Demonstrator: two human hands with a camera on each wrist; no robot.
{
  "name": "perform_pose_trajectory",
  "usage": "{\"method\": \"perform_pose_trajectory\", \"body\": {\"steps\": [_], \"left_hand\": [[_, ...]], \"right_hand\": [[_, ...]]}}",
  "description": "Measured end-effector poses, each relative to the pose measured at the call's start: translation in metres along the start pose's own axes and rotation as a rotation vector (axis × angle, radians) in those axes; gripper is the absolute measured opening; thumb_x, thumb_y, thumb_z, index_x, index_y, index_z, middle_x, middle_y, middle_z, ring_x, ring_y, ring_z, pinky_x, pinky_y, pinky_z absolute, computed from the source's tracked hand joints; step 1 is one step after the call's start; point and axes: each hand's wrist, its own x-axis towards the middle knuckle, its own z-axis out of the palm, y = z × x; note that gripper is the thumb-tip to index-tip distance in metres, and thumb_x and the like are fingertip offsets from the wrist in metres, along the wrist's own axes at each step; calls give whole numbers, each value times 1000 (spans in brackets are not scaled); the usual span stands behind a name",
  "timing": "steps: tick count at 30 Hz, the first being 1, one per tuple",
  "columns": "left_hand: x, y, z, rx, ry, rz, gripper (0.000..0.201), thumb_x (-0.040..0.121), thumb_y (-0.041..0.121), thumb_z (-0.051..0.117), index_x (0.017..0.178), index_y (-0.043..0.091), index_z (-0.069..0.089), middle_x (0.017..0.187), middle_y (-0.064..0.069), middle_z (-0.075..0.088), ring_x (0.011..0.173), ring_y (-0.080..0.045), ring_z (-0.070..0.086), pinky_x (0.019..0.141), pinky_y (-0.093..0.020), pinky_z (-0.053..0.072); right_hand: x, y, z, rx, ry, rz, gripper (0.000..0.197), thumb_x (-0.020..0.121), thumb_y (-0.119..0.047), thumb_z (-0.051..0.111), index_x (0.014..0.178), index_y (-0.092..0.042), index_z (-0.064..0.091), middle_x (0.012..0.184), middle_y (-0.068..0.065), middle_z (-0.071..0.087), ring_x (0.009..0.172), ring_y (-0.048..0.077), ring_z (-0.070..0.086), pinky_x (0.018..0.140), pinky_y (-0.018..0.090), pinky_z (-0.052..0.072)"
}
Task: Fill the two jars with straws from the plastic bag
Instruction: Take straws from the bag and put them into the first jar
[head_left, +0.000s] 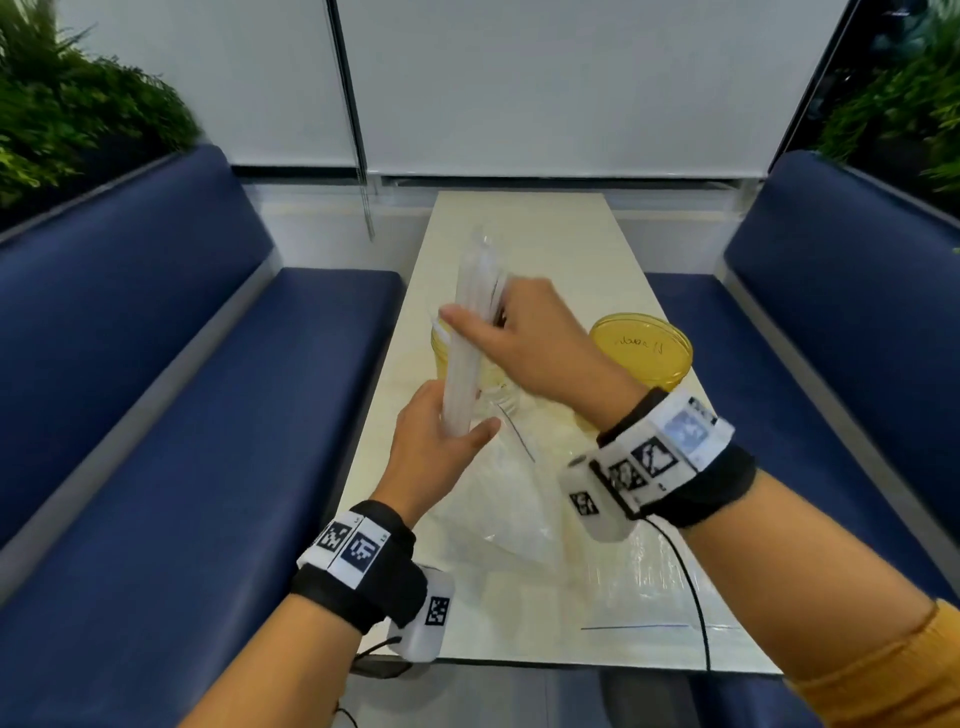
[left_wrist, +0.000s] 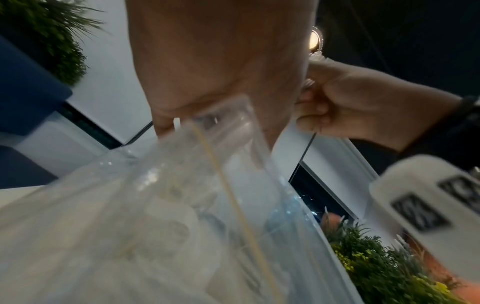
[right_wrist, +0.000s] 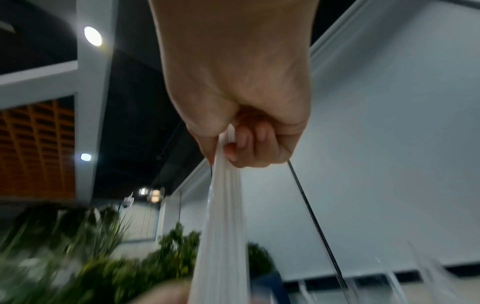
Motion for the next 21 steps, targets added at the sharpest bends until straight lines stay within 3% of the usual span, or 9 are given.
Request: {"method": "perform_pose_trajectory", "body": {"steps": [1, 3, 7, 9, 12, 15, 18, 21], "left_hand": [[-1, -3, -3, 1, 8, -11, 40, 80, 39, 80, 111, 27, 58, 107, 8, 63, 98, -12, 63, 82, -36, 57], [-2, -8, -7, -19, 16, -22, 41, 80, 33, 82, 113, 25, 60, 109, 8, 62, 100, -10, 62, 84, -35, 57], [-6, -16, -12, -46, 21, -48, 40, 79, 25, 84, 111, 25, 62, 116, 15, 63, 100, -6, 63, 83, -35, 59], [-7, -18, -13, -43, 18, -57, 38, 79, 24, 84, 110, 26, 62, 118, 17, 62, 99, -6, 63, 83, -35, 59], [-6, -15, -16, -28, 14, -42, 34, 83, 20, 80, 111, 25, 62, 117, 17, 62, 98, -5, 63, 83, -33, 60], [-3, -9, -20, -9, -7, -21, 29, 88, 12, 71, 114, 22, 63, 118, 14, 62, 99, -5, 63, 86, -31, 59], [2, -4, -24, 2, -30, 1, 27, 91, 7, 64, 113, 22, 65, 116, 15, 64, 98, -3, 63, 84, -27, 59], [5, -2, -26, 13, -47, 19, 28, 92, 3, 59, 112, 22, 65, 116, 12, 65, 100, -5, 63, 82, -20, 57]], "right_hand": [[12, -4, -10, 7, 23, -18, 51, 95, -44, 60, 65, -3, 58, 55, 4, 51, 46, 10, 44, 47, 35, 37], [34, -12, -29, 5, 65, -58, 55, 95, -43, 60, 70, 5, 57, 58, 8, 49, 49, 16, 46, 48, 35, 39], [75, -10, -52, 7, 175, -37, 44, 94, -46, 60, 68, -13, 49, 56, -4, 39, 46, 9, 33, 46, 22, 29], [94, 2, -52, -13, 242, -6, 44, 93, -48, 59, 70, -13, 47, 56, -6, 38, 47, 9, 34, 50, 26, 31], [112, 29, -30, -157, 277, 58, 40, 94, -53, 53, 85, -14, 54, 64, -5, 50, 58, 16, 48, 56, 30, 39], [117, 64, 7, -275, 214, 129, 44, 93, -56, 52, 102, -14, 60, 84, 4, 65, 75, 26, 61, 66, 35, 50], [112, 90, 39, -309, 98, 228, 48, 89, -59, 54, 105, -14, 62, 92, 10, 69, 81, 31, 65, 73, 41, 56], [103, 109, 58, -308, 14, 322, 47, 88, -57, 59, 102, -13, 63, 96, 11, 69, 85, 31, 65, 72, 37, 55]]}}
